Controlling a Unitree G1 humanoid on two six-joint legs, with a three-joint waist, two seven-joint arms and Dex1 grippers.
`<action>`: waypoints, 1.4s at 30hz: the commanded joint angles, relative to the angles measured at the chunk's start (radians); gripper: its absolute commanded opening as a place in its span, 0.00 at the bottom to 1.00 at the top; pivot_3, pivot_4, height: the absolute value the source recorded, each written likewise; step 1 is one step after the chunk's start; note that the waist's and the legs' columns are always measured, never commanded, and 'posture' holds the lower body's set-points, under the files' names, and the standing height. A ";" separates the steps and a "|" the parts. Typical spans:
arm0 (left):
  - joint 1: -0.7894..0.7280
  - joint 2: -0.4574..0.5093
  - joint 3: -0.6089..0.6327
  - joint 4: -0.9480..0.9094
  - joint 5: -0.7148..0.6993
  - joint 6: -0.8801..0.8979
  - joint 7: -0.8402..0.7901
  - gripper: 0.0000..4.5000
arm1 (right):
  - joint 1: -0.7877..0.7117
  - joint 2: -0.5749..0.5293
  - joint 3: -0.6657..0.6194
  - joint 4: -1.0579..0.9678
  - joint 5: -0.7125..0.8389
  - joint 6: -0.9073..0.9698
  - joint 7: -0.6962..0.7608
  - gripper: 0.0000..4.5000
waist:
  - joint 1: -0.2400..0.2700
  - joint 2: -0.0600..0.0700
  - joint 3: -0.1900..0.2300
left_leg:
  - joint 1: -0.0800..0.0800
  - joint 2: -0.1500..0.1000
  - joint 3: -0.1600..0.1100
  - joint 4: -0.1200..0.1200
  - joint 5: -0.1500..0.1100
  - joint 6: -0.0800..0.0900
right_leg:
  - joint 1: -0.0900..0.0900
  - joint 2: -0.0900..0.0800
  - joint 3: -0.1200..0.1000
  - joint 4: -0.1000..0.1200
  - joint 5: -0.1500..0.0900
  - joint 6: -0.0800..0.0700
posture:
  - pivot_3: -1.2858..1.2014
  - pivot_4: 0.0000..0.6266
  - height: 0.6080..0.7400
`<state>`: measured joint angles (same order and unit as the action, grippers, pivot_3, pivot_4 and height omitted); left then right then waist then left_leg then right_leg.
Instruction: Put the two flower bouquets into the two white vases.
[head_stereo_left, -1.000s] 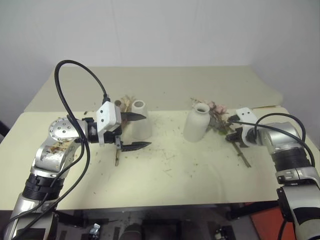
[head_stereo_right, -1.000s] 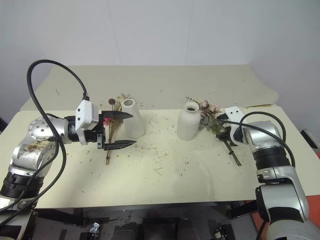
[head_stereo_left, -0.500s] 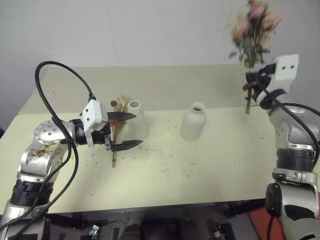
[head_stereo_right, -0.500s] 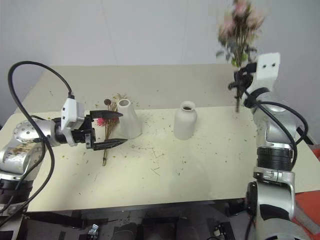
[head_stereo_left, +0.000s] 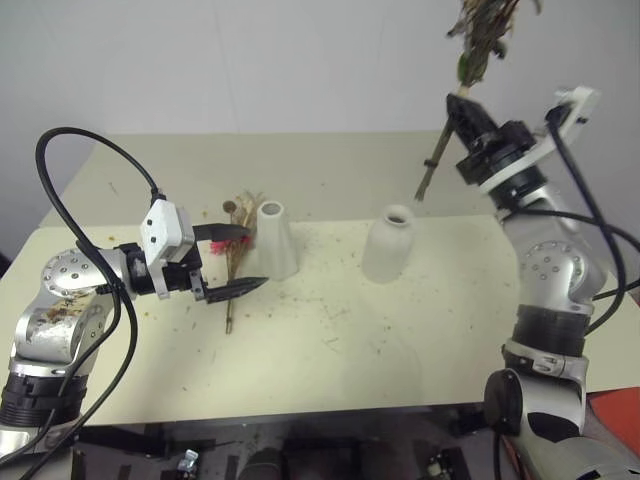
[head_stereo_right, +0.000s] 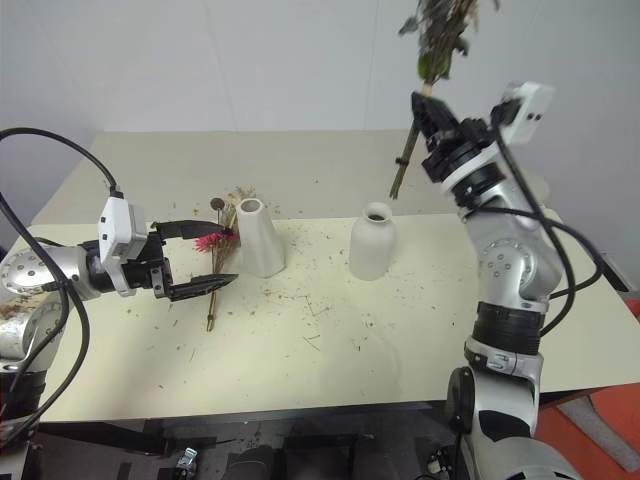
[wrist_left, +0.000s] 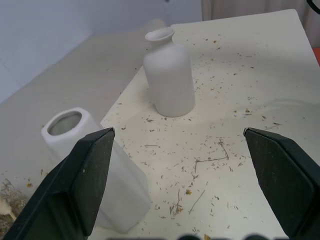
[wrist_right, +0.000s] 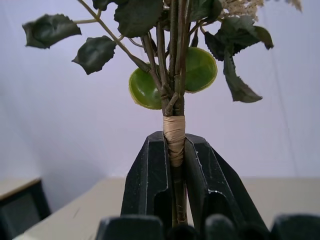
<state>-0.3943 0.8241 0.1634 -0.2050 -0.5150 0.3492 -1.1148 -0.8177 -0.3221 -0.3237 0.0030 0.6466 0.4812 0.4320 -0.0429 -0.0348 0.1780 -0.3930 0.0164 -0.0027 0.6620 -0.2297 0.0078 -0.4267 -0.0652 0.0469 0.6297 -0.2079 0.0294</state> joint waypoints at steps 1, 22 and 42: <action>-0.001 0.007 0.049 -0.046 -0.029 0.001 0.025 1.00 | -0.016 0.009 0.003 0.018 -0.023 -0.078 0.005 0.05 | 0.000 0.000 0.000 | 0.000 0.000 0.000 0.000 0.000 0.000 | 0.000 0.000 0.000 0.000 0.000 0.000 | 0.52 0.24 1.00; 0.030 0.023 0.070 -0.068 -0.036 0.010 0.062 1.00 | -0.009 0.071 0.092 0.266 -0.174 -0.371 0.107 0.05 | -0.001 0.000 0.000 | 0.000 0.000 0.000 0.000 0.000 0.000 | 0.000 0.000 0.000 0.000 0.000 0.000 | 0.52 0.24 1.00; -0.013 0.013 0.045 -0.030 0.006 -0.030 0.072 1.00 | 0.149 0.146 0.172 0.176 -0.304 -0.563 0.063 0.05 | -0.002 0.000 0.000 | 0.000 0.000 0.000 0.000 0.000 0.000 | 0.000 0.000 0.000 0.000 0.000 0.000 | 0.52 0.24 1.00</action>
<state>-0.3882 0.8354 0.2046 -0.2246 -0.5104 0.3426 -1.0483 -0.6660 -0.1773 -0.1536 0.2309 0.3485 -0.0392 0.4989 -0.0447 -0.0344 0.1783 -0.3924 0.0164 -0.0027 0.6616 -0.2297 0.0077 -0.4272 -0.0650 0.0470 0.6300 -0.2078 0.0292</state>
